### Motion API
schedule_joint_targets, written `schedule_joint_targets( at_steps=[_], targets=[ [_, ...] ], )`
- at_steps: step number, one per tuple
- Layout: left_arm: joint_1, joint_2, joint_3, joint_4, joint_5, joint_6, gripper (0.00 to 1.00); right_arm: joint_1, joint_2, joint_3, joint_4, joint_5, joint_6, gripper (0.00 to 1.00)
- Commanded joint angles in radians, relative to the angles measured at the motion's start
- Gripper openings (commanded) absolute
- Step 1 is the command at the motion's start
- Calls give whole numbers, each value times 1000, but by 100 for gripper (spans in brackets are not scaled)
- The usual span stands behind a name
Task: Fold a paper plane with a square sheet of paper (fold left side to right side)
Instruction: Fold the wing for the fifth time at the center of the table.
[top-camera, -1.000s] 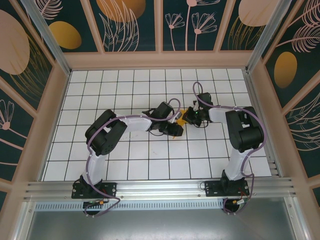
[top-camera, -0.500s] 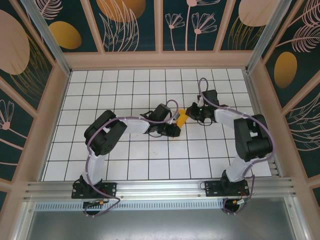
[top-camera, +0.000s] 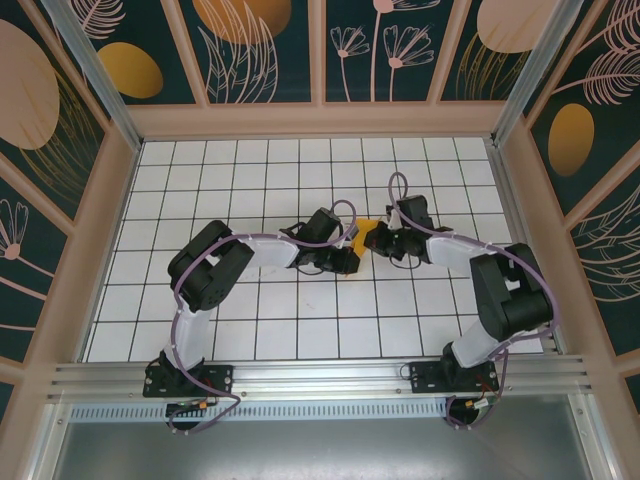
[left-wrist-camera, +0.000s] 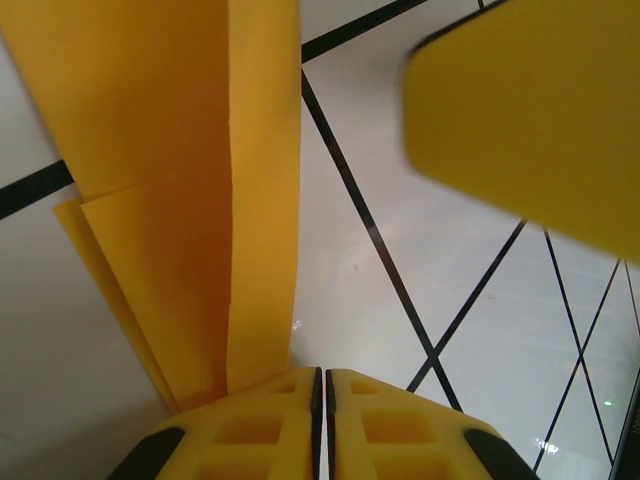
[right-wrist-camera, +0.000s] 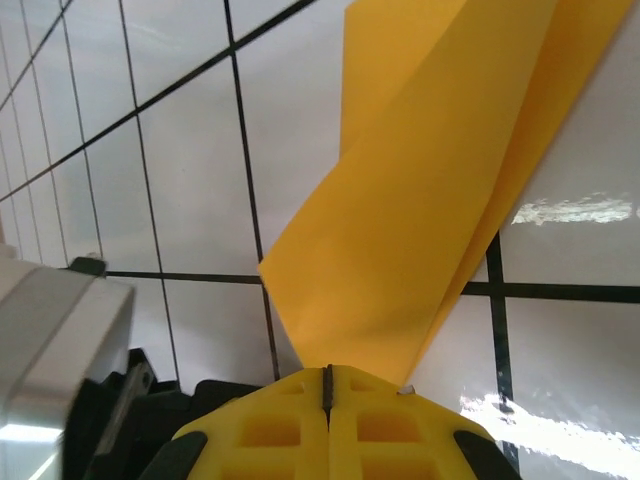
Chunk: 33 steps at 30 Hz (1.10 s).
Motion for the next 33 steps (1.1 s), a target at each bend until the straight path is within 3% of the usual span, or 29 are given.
schedule_joint_targets(
  at_steps=[1,23,33],
  targets=[
    [-6,10,-37,-109,-10,-5,14,12,53,36,36,-16,5,0],
    [-7,7,-41,-117,-10,2,13,15,203,143,-24,72,-53,0],
    [-6,7,-59,-101,-1,-4,11,-36,247,176,-35,94,-90,0]
  ],
)
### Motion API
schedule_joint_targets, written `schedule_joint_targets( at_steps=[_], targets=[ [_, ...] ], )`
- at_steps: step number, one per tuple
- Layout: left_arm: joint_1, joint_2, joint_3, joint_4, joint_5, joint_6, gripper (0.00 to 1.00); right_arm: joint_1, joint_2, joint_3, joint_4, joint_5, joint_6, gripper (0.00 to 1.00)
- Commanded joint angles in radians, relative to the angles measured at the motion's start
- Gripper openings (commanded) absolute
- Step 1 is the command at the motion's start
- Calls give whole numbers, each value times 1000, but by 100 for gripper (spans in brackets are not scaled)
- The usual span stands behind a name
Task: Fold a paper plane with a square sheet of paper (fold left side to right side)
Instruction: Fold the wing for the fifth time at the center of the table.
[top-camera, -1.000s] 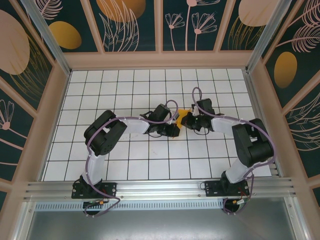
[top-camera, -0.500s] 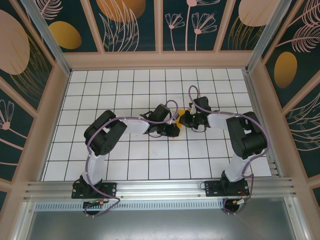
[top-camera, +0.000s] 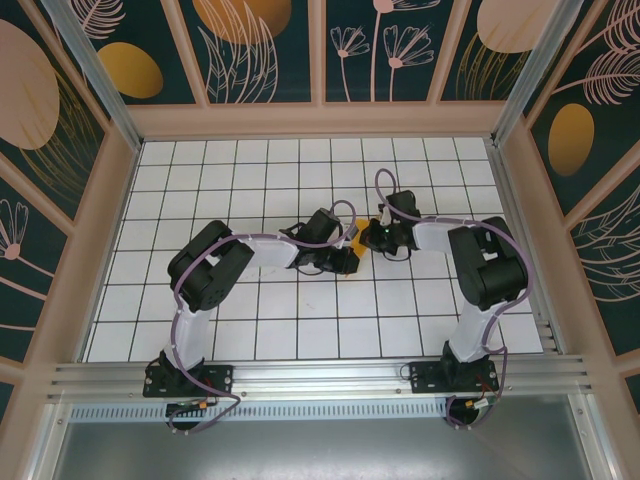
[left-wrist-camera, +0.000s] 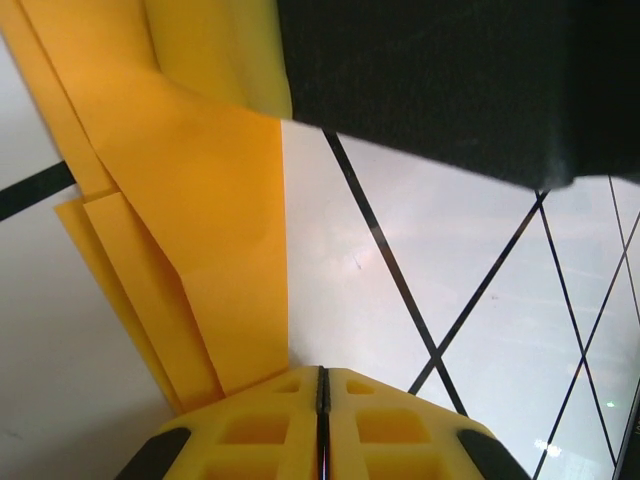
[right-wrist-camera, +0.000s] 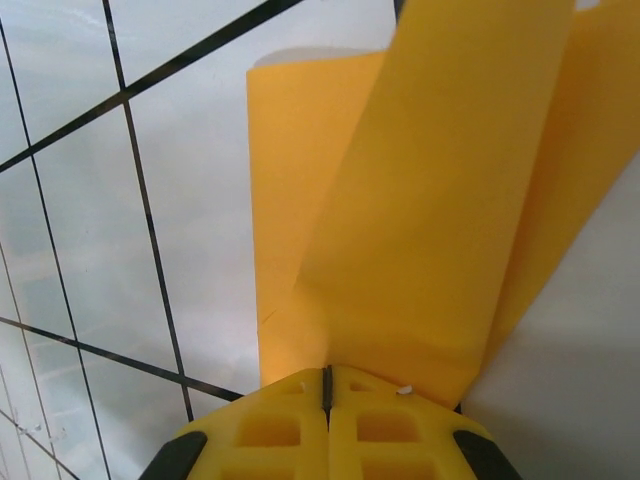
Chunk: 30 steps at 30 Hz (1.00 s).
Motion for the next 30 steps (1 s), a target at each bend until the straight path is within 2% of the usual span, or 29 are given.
schedule_joint_targets(
  at_steps=[1,15,30],
  targets=[
    [-6,8,-51,-109,2,-5,11,-34,37,43,-25,61,-45,0],
    [-7,9,-74,-90,9,-13,9,-133,118,153,-72,59,-111,0],
    [-7,-6,-79,-69,17,-28,8,-261,182,266,-75,2,-154,0]
  ],
)
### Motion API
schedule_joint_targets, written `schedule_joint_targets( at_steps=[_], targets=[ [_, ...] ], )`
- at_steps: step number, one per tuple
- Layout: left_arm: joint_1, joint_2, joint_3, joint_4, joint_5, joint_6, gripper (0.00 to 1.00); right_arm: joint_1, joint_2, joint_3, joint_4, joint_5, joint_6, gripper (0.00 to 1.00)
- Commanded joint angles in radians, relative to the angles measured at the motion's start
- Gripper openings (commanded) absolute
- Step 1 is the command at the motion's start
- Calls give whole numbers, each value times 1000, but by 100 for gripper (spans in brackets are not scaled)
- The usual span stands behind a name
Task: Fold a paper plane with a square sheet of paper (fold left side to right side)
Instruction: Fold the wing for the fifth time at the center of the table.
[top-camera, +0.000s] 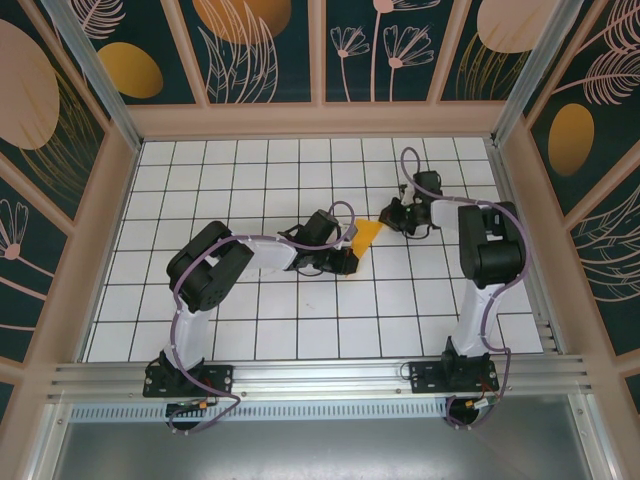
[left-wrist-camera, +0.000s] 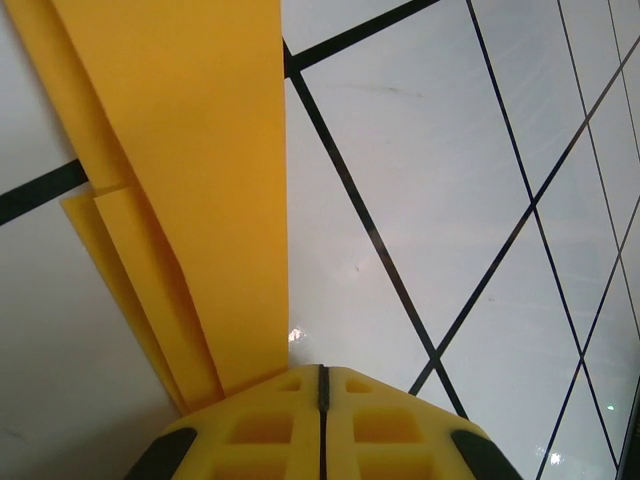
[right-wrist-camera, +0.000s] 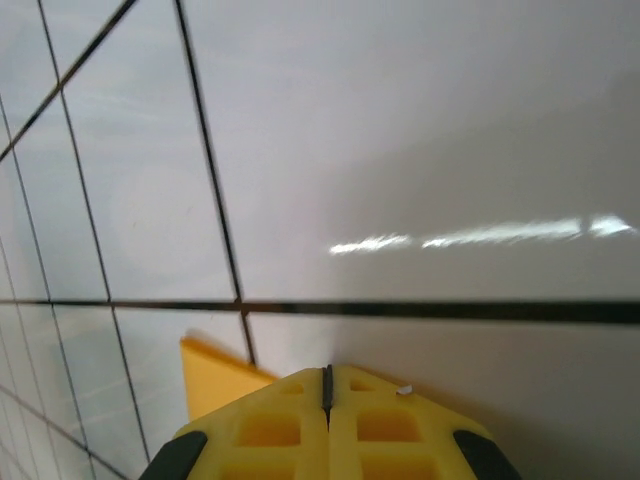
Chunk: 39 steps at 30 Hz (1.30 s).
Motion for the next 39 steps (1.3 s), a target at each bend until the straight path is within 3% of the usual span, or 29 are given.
schedule_joint_targets(
  at_steps=[1,9,16,24,33,39],
  targets=[
    [-7,0,-45,-122,19,-23,8,-49,23,58,7,79,-42,0],
    [-7,-15,-39,-114,18,-31,8,-35,-167,-13,-10,43,-28,0],
    [-7,-19,-37,-121,14,-24,8,96,-335,-240,113,-13,81,0],
    [-7,-25,-28,-133,12,-19,8,185,-195,-194,135,2,118,0],
    [-7,-63,-64,-189,16,32,8,176,-82,-133,-11,113,109,0],
    [-6,-105,-131,-201,24,51,8,167,-65,-126,-29,123,108,0]
  ],
)
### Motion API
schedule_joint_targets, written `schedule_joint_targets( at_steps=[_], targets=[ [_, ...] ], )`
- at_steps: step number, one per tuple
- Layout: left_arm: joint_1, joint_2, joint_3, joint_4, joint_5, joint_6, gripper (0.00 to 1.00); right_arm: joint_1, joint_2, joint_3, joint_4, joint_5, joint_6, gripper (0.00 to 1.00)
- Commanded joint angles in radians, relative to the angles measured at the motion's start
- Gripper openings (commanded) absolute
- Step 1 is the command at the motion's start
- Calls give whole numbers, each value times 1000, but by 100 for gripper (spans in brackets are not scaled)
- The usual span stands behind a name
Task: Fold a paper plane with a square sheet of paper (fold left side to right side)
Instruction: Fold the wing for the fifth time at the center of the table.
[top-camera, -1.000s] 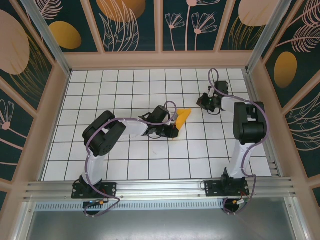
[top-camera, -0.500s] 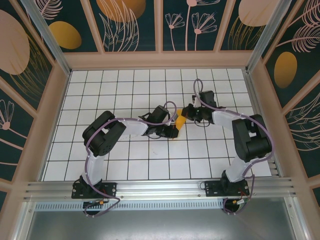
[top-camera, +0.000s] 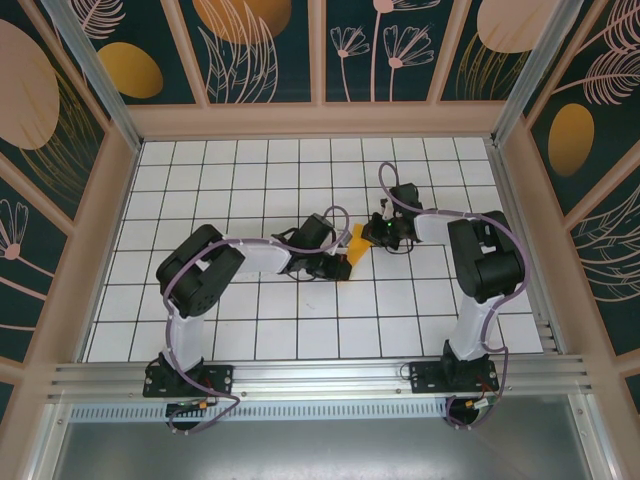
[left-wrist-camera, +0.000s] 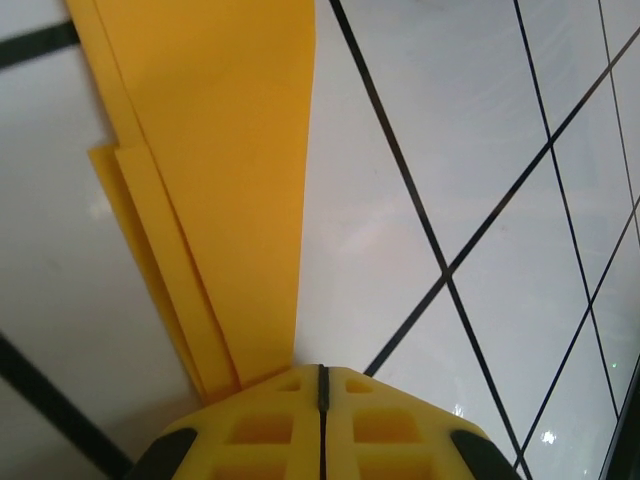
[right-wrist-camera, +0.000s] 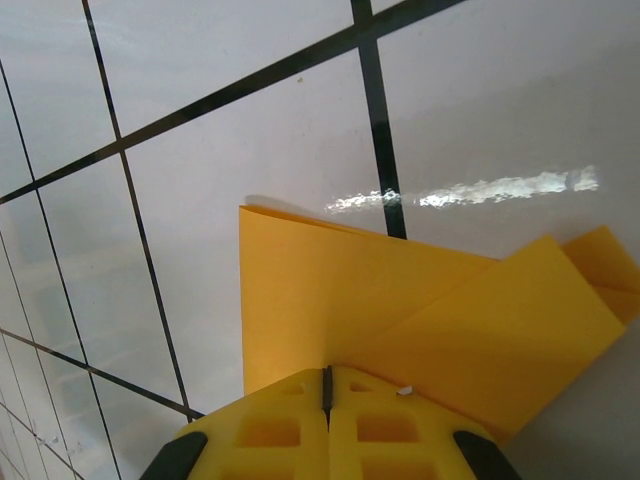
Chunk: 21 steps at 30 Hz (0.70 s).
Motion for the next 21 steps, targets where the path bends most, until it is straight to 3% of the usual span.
schedule_joint_targets(
  at_steps=[1,7,14,21],
  targets=[
    [-7,-30,-64,-128,25,32,8,-16,40,13,-51,72,0,0],
    [-5,-82,-106,-134,6,34,8,-14,35,12,-47,61,0,0],
    [17,-160,-15,-151,38,27,9,-11,25,7,-43,52,0,0],
    [17,-100,75,-131,73,31,15,-8,13,7,-47,54,0,0]
  ],
)
